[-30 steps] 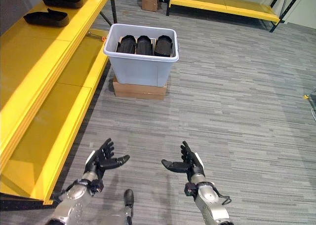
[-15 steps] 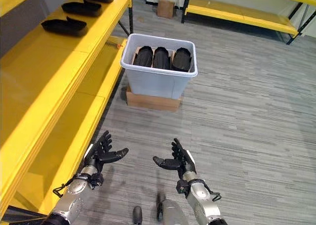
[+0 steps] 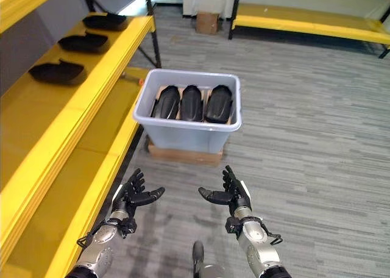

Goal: Move parts from the plastic box to the shelf.

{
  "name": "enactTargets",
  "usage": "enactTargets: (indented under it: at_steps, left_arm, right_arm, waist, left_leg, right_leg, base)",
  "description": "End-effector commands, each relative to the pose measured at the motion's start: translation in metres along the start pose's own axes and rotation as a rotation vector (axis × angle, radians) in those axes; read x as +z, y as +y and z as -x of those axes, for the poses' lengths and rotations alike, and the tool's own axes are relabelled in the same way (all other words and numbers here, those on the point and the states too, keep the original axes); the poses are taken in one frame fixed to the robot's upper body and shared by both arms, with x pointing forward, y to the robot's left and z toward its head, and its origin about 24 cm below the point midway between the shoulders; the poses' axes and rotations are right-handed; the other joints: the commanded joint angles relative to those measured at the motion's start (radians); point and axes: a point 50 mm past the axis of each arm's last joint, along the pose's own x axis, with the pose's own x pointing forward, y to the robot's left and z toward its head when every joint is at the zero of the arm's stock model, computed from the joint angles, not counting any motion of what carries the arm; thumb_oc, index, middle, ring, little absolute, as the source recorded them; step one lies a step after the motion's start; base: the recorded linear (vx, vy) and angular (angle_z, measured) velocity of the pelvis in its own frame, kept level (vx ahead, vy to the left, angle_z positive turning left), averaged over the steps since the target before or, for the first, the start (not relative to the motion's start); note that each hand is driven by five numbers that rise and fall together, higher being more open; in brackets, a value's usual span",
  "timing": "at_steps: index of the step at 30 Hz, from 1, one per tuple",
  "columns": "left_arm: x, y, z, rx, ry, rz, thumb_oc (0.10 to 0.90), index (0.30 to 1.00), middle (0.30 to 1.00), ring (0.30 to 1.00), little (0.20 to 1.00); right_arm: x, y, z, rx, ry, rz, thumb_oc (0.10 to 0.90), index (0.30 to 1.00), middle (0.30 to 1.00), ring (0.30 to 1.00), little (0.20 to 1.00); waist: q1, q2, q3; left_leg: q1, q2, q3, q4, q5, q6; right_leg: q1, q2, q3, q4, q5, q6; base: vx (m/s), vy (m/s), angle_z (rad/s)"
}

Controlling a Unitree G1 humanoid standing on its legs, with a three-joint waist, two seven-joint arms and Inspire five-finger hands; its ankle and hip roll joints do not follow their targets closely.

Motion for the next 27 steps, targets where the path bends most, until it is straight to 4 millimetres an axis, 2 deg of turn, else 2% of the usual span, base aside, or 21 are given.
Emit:
enactTargets:
  at_steps: [1, 2, 5, 6, 7, 8, 10, 11, 12, 13, 15, 20, 21, 23, 25, 26, 27]
  left_arm:
    - [0.045, -0.007, -0.007, -0.069, -0.21, -0.021, 0.9, 1.0, 1.0, 1.0, 1.0]
    - [0.044, -0.007, -0.007, -0.059, -0.206, -0.015, 0.9, 1.0, 1.0, 1.0, 1.0]
    - [0.041, -0.007, -0.005, -0.061, -0.202, -0.008, 0.9, 1.0, 1.0, 1.0, 1.0]
    - [0.04, -0.008, -0.004, -0.066, -0.197, -0.012, 0.9, 1.0, 1.0, 1.0, 1.0]
    - [0.038, -0.009, -0.004, -0.067, -0.194, -0.017, 0.9, 1.0, 1.0, 1.0, 1.0]
    - [0.037, -0.008, -0.004, -0.064, -0.191, -0.02, 0.9, 1.0, 1.0, 1.0, 1.0]
    - [0.035, -0.007, -0.002, -0.065, -0.183, -0.024, 0.9, 1.0, 1.0, 1.0, 1.0]
    - [0.033, -0.006, 0.001, -0.064, -0.182, -0.021, 0.9, 1.0, 1.0, 1.0, 1.0]
    - [0.033, -0.006, 0.001, -0.064, -0.182, -0.021, 0.9, 1.0, 1.0, 1.0, 1.0]
    - [0.033, -0.005, 0.0, -0.06, -0.181, -0.022, 0.9, 1.0, 1.0, 1.0, 1.0]
    - [0.036, -0.002, 0.0, -0.044, -0.197, -0.01, 0.9, 1.0, 1.0, 1.0, 1.0]
    - [0.044, 0.001, -0.002, -0.026, -0.225, -0.022, 0.9, 1.0, 1.0, 1.0, 1.0]
    - [0.052, 0.003, -0.003, -0.023, -0.253, -0.035, 0.9, 1.0, 1.0, 1.0, 1.0]
    - [0.056, 0.003, -0.005, -0.021, -0.264, -0.049, 0.9, 1.0, 1.0, 1.0, 1.0]
    - [0.059, 0.002, -0.007, -0.021, -0.276, -0.052, 0.9, 1.0, 1.0, 1.0, 1.0]
    - [0.06, 0.001, -0.008, -0.018, -0.278, -0.052, 0.9, 1.0, 1.0, 1.0, 1.0]
    - [0.061, 0.001, -0.008, -0.021, -0.278, -0.049, 0.9, 1.0, 1.0, 1.0, 1.0]
  right_arm:
    - [0.041, 0.005, -0.007, 0.035, -0.21, -0.012, 0.9, 1.0, 1.0, 1.0, 1.0]
    - [0.041, 0.002, -0.007, 0.02, -0.21, -0.01, 0.9, 1.0, 1.0, 1.0, 1.0]
    - [0.041, -0.003, -0.006, -0.008, -0.213, -0.011, 0.9, 1.0, 1.0, 1.0, 1.0]
    - [0.039, -0.004, -0.006, -0.017, -0.207, -0.012, 0.9, 1.0, 1.0, 1.0, 1.0]
    - [0.036, -0.005, -0.005, -0.025, -0.196, -0.008, 0.9, 1.0, 1.0, 1.0, 1.0]
    - [0.034, -0.005, -0.004, -0.029, -0.192, -0.003, 0.9, 1.0, 1.0, 1.0, 1.0]
    - [0.031, -0.007, -0.002, -0.032, -0.184, 0.015, 0.9, 1.0, 1.0, 1.0, 1.0]
    - [0.028, -0.008, 0.0, -0.03, -0.171, 0.031, 0.9, 1.0, 1.0, 1.0, 1.0]
    - [0.028, -0.008, 0.0, -0.03, -0.171, 0.031, 0.9, 1.0, 1.0, 1.0, 1.0]
    - [0.027, -0.006, -0.001, -0.026, -0.169, 0.027, 0.9, 1.0, 1.0, 1.0, 1.0]
    - [0.03, 0.001, -0.004, -0.001, -0.176, 0.027, 0.9, 1.0, 1.0, 1.0, 1.0]
    - [0.033, 0.007, -0.01, 0.004, -0.186, 0.013, 0.9, 1.0, 1.0, 1.0, 1.0]
    - [0.038, 0.015, -0.013, 0.031, -0.203, 0.007, 0.9, 1.0, 1.0, 1.0, 1.0]
    - [0.04, 0.02, -0.016, 0.051, -0.205, 0.015, 0.9, 1.0, 1.0, 1.0, 1.0]
    - [0.042, 0.029, -0.019, 0.086, -0.21, 0.008, 0.9, 1.0, 1.0, 1.0, 1.0]
    - [0.043, 0.032, -0.019, 0.096, -0.213, 0.001, 0.9, 1.0, 1.0, 1.0, 1.0]
    - [0.043, 0.034, -0.018, 0.105, -0.215, 0.003, 0.9, 1.0, 1.0, 1.0, 1.0]
  waist:
    - [0.035, -0.069, 0.005]
    - [0.05, -0.086, 0.019]
    - [0.072, -0.104, 0.033]
    - [0.078, -0.1, 0.035]
    - [0.085, -0.093, 0.033]
    - [0.093, -0.08, 0.029]
    - [0.106, -0.06, 0.021]
    - [0.106, -0.049, 0.012]
    - [0.107, -0.049, 0.013]
    - [0.109, -0.044, 0.01]
    - [0.117, -0.039, -0.011]
    - [0.136, -0.062, -0.032]
    - [0.147, -0.081, -0.04]
    - [0.157, -0.095, -0.046]
    - [0.161, -0.105, -0.045]
    - [0.161, -0.11, -0.041]
    - [0.156, -0.103, -0.038]
  left_leg:
    - [-0.071, -0.028, 0.045, 0.017, 0.146, 0.064]
    - [-0.155, -0.036, 0.071, -0.034, 0.101, 0.08]
    - [-0.241, -0.019, 0.141, -0.226, 0.094, 0.081]
    - [-0.251, -0.015, 0.149, -0.355, 0.108, 0.078]
    - [-0.243, -0.017, 0.144, -0.515, 0.155, 0.073]
    - [-0.231, -0.019, 0.125, -0.673, 0.238, 0.057]
    - [-0.228, -0.025, 0.094, -0.833, 0.291, 0.04]
    - [-0.259, -0.034, 0.086, -0.84, 0.295, 0.025]
    - [-0.258, -0.034, 0.087, -0.84, 0.295, 0.025]
    - [-0.252, -0.03, 0.109, -0.84, 0.315, 0.019]
    - [-0.247, -0.031, 0.103, -0.84, 0.335, 0.026]
    - [-0.224, -0.052, 0.132, -0.834, 0.319, 0.057]
    - [-0.236, -0.068, 0.147, -0.778, 0.271, 0.085]
    - [-0.256, -0.084, 0.166, -0.715, 0.225, 0.104]
    - [-0.255, -0.104, 0.164, -0.689, 0.187, 0.123]
    - [-0.245, -0.12, 0.165, -0.681, 0.164, 0.139]
    - [-0.227, -0.127, 0.16, -0.687, 0.151, 0.149]
  right_leg:
    - [0.058, -0.059, 0.041, -0.039, -0.007, 0.124]
    - [0.079, -0.073, 0.05, -0.038, -0.01, 0.13]
    - [0.109, -0.084, 0.082, -0.048, -0.025, 0.142]
    - [0.12, -0.08, 0.09, -0.048, -0.034, 0.147]
    - [0.134, -0.074, 0.098, -0.048, -0.044, 0.153]
    - [0.153, -0.058, 0.107, -0.048, -0.06, 0.156]
    - [0.184, -0.036, 0.118, -0.048, -0.086, 0.158]
    - [0.223, -0.026, 0.134, -0.048, -0.114, 0.156]
    - [0.224, -0.026, 0.135, -0.048, -0.114, 0.156]
    - [0.246, -0.021, 0.146, -0.048, -0.127, 0.152]
    - [0.275, -0.028, 0.166, -0.048, -0.161, 0.15]
    - [0.303, -0.072, 0.181, -0.04, -0.178, 0.168]
    - [0.295, -0.106, 0.183, 0.018, -0.176, 0.184]
    - [0.265, -0.132, 0.179, 0.092, -0.148, 0.205]
    - [0.221, -0.138, 0.191, 0.181, -0.083, 0.229]
    - [0.202, -0.143, 0.191, 0.247, -0.03, 0.255]
    - [0.156, -0.141, 0.19, 0.335, 0.017, 0.264]
  base:
    - [0.21, -0.082, -0.44]
    - [0.2, -0.044, -0.29]
    - [0.2, 0.031, -0.3]
    - [0.25, 0.087, -0.28]
    - [0.31, 0.121, -0.37]
    - [0.33, 0.127, -0.25]
    - [0.4, 0.138, -0.18]
    - [0.34, 0.12, -0.22]
    - [0.36, 0.144, -0.17]
    - [0.33, 0.168, -0.29]
    - [0.42, 0.233, -0.64]
    - [0.24, 0.141, -0.44]
    - [0.27, 0.212, -0.27]
    - [0.26, 0.215, -0.09]
    - [0.18, 0.164, -0.02]
    - [0.17, 0.176, 0.03]
    - [0.15, 0.197, 0.09]
